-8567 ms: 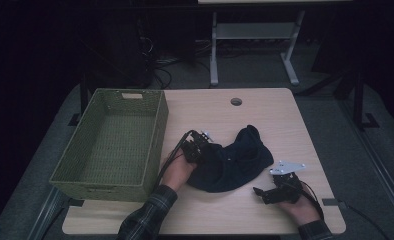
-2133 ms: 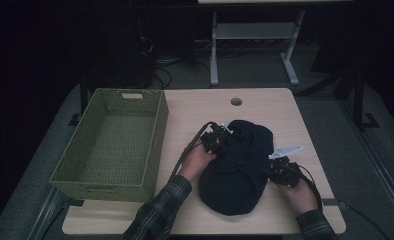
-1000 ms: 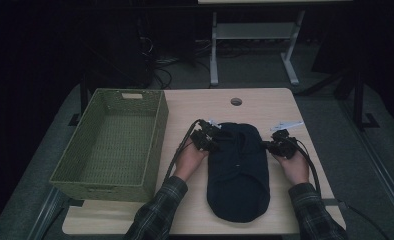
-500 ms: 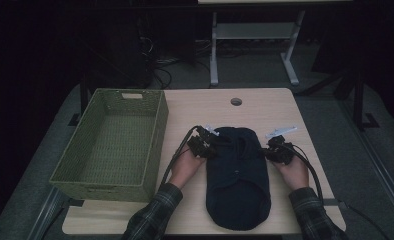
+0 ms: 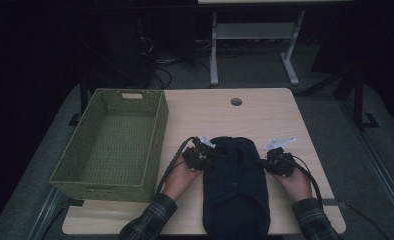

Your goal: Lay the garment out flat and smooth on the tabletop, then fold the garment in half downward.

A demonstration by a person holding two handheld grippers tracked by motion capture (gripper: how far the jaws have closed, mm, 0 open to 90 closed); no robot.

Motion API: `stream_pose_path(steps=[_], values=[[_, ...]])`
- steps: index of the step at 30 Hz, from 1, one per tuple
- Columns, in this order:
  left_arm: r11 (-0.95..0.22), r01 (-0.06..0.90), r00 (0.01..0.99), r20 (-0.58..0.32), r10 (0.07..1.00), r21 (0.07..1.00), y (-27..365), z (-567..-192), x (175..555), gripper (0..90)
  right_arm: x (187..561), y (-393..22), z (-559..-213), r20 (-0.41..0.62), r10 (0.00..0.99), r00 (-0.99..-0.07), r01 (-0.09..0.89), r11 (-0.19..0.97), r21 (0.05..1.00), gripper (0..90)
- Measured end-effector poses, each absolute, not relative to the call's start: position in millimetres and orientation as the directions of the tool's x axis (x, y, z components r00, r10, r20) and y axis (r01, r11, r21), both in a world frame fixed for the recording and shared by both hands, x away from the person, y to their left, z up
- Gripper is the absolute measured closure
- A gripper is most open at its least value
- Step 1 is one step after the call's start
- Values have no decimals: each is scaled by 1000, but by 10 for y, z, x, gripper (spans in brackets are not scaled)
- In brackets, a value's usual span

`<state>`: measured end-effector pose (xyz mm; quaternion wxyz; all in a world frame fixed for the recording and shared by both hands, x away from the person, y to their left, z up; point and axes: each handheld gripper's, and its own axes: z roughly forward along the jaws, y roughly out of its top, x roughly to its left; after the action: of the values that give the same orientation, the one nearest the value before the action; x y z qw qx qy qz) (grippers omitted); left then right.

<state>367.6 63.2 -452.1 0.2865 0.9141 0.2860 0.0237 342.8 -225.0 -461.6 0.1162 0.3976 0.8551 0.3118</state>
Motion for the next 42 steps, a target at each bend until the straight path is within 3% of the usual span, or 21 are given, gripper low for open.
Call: stream_pose_path(steps=[5, 10, 14, 26, 35, 42], values=[[-675, 507, 838, -122, 532, 535, 667, -4518, 3599, 900, 3357, -2224, -4610, 60, 742, -667, 607, 496, 621, 896], [-675, 507, 838, -125, 531, 536, 675, -4483, 3602, 899, 3361, -2246, -4564, 82, 735, -673, 606, 485, 630, 819], [-671, 501, 839, -114, 532, 547, 716, -4368, 3648, 824, 3418, -2306, -4440, 112, 726, -678, 599, 458, 657, 721], [-640, 485, 828, -76, 556, 596, 770, -4026, 3954, 626, 3731, -2291, -4242, 137, 724, -676, 587, 417, 694, 623], [-610, 477, 807, -41, 590, 633, 769, -3898, 4215, 606, 4016, -2244, -4161, 125, 725, -677, 583, 426, 692, 593], [-611, 493, 804, -57, 591, 619, 699, -4081, 4490, 589, 4205, -2213, -4257, 130, 732, -669, 597, 425, 680, 578]])
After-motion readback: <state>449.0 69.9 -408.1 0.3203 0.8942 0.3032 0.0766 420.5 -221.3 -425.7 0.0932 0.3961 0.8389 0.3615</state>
